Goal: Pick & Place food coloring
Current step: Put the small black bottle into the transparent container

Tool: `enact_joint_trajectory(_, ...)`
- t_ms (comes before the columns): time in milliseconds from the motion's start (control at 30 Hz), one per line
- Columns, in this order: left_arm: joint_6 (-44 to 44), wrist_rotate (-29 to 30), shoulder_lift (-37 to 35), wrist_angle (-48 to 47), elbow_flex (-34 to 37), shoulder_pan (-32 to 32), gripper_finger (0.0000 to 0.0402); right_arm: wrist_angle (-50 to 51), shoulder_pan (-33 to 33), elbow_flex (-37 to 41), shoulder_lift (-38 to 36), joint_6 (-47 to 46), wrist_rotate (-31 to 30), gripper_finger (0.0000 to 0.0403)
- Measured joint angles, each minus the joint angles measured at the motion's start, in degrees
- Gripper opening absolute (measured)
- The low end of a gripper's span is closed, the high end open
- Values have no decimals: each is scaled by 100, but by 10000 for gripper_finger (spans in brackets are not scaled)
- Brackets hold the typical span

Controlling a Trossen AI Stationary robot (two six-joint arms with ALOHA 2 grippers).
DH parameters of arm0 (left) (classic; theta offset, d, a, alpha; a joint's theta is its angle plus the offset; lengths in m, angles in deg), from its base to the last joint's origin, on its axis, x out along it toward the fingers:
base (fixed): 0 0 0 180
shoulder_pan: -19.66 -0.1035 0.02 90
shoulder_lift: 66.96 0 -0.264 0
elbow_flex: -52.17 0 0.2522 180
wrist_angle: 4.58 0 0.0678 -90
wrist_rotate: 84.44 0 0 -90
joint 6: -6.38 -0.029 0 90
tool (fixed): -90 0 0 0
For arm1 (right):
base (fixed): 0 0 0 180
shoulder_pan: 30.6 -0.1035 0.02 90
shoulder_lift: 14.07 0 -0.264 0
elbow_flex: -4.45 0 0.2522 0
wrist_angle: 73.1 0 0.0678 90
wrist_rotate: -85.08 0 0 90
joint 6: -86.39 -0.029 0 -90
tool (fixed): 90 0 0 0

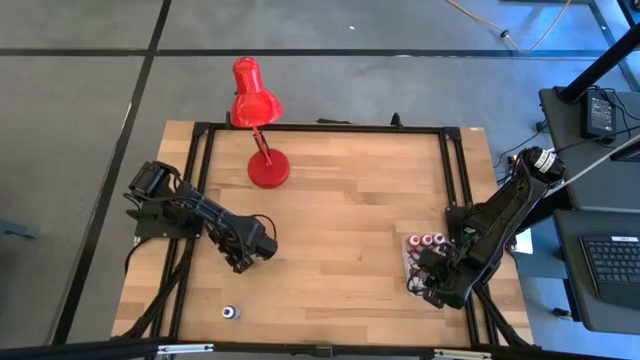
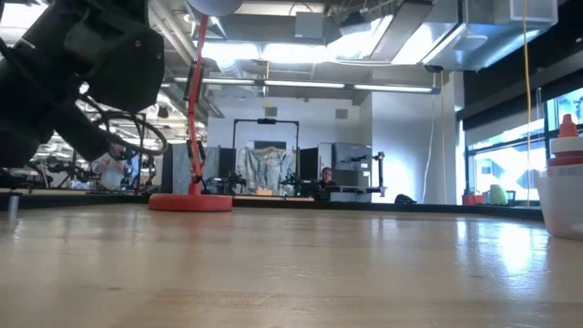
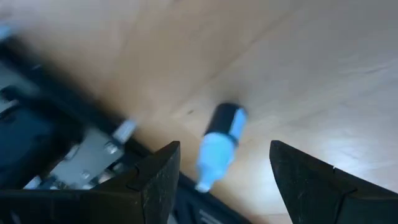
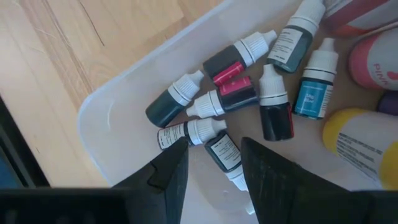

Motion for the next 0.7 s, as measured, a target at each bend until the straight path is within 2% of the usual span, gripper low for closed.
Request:
enact_joint_trajectory(267, -118, -78, 0, 279, 61, 0, 225, 0, 0, 0, 0, 0, 1, 149)
enact_joint_trajectory(700, -133, -210, 0, 275, 61, 0, 153, 2, 1, 0, 0, 2, 2, 149)
